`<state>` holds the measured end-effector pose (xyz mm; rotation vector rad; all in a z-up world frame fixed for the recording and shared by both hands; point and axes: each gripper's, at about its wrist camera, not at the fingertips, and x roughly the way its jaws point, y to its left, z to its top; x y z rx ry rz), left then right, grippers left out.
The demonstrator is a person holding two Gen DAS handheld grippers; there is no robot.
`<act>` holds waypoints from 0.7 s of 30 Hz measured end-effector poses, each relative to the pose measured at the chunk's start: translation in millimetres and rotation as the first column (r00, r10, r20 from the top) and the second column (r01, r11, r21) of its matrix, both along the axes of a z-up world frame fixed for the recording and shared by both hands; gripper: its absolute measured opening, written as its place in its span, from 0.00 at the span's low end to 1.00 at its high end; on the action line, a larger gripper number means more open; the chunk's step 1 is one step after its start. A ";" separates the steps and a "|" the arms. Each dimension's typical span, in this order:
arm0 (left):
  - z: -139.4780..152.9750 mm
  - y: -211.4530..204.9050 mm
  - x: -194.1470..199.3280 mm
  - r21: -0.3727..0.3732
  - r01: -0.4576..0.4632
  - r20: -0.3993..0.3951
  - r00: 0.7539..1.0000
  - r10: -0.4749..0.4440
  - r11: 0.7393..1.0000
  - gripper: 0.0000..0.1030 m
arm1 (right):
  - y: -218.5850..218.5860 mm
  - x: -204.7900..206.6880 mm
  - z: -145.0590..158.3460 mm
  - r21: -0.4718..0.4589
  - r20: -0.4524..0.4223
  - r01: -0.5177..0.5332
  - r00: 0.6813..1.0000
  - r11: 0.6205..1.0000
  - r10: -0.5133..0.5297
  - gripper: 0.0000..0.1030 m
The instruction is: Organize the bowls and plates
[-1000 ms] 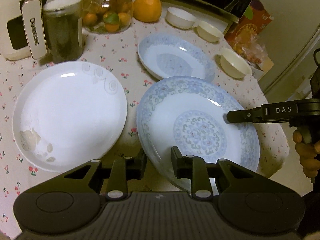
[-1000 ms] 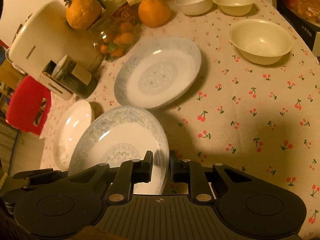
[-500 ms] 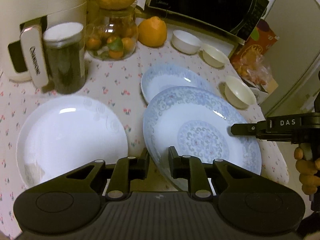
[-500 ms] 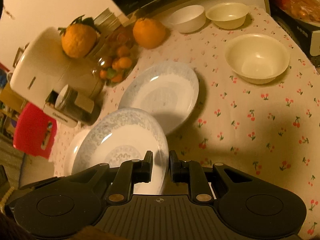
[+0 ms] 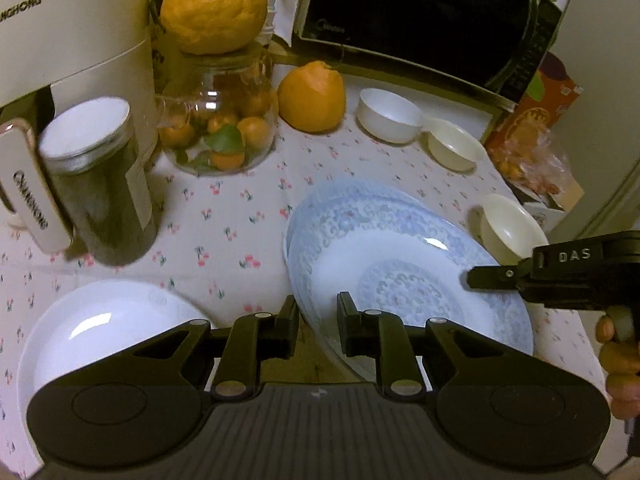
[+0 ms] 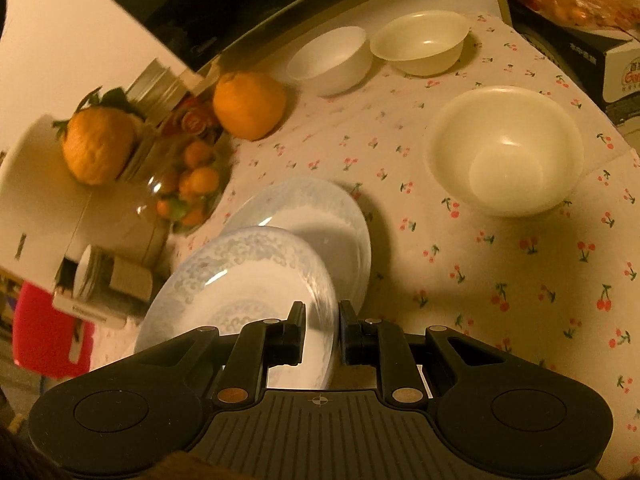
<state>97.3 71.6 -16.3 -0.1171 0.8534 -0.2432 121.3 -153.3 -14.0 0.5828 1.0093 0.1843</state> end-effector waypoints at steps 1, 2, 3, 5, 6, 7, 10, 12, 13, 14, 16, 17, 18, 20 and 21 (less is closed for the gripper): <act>-0.8 0.3 3.7 -0.002 -0.009 0.003 1.000 0.009 1.000 0.17 | 0.0 2.4 -0.3 0.003 0.001 0.007 1.000 1.000 -0.007 0.17; -1.6 0.6 7.3 -0.003 -0.015 0.004 1.000 0.015 1.000 0.17 | 0.4 5.0 -0.3 0.000 0.005 0.012 1.000 1.000 -0.012 0.17; -2.4 0.7 10.2 -0.005 -0.021 0.007 1.000 0.021 1.000 0.17 | 1.0 7.0 -0.2 -0.004 0.008 0.017 1.000 1.000 -0.017 0.17; -4.1 -0.4 15.0 -0.002 -0.032 0.013 0.999 0.032 0.999 0.17 | 2.0 10.9 -1.2 -0.008 0.012 0.029 1.000 1.000 -0.029 0.17; -5.1 -1.1 17.1 0.000 -0.036 0.014 0.999 0.036 0.999 0.17 | 2.0 12.8 -2.2 -0.012 0.011 0.035 0.999 0.999 -0.035 0.17; -6.4 -1.9 19.4 0.000 -0.039 0.015 0.999 0.039 0.999 0.17 | 2.2 14.4 -3.4 -0.014 0.010 0.041 0.999 0.999 -0.041 0.17; -10.6 -6.6 24.7 0.021 -0.046 0.021 0.999 0.045 0.999 0.17 | 2.0 18.5 -8.8 -0.023 -0.003 0.061 0.998 0.998 -0.061 0.17; -12.6 -9.1 27.6 0.041 -0.046 0.032 0.998 0.045 0.998 0.17 | 2.3 20.4 -12.8 -0.023 -0.015 0.071 0.997 0.997 -0.071 0.17; -13.4 -10.8 28.1 0.058 -0.046 0.046 0.998 0.043 0.997 0.17 | 2.3 21.0 -14.1 -0.021 -0.020 0.074 0.997 0.997 -0.075 0.17; -14.2 -11.4 29.0 0.064 -0.047 0.053 0.998 0.043 0.997 0.17 | 2.6 21.4 -15.2 -0.020 -0.022 0.076 0.997 0.997 -0.077 0.17; -15.4 -11.0 31.3 0.073 -0.049 0.063 0.997 0.045 0.996 0.17 | 3.7 22.0 -16.1 -0.017 -0.023 0.079 0.997 0.997 -0.079 0.17; -16.1 -10.6 32.3 0.076 -0.054 0.067 0.997 0.048 0.996 0.17 | 4.5 22.2 -16.3 -0.015 -0.022 0.079 0.997 0.997 -0.079 0.17; -16.7 -10.6 33.0 0.079 -0.057 0.070 0.996 0.052 0.995 0.17 | 5.3 22.3 -16.5 -0.016 -0.021 0.078 0.997 0.997 -0.079 0.17; -18.2 -10.7 33.9 0.081 -0.065 0.071 0.996 0.059 0.995 0.17 | 7.1 22.2 -16.9 -0.021 -0.019 0.080 0.997 0.997 -0.080 0.17; -19.2 -11.2 34.4 0.085 -0.066 0.072 0.996 0.060 0.994 0.17 | 7.4 22.4 -17.7 -0.021 -0.019 0.081 0.996 0.996 -0.082 0.17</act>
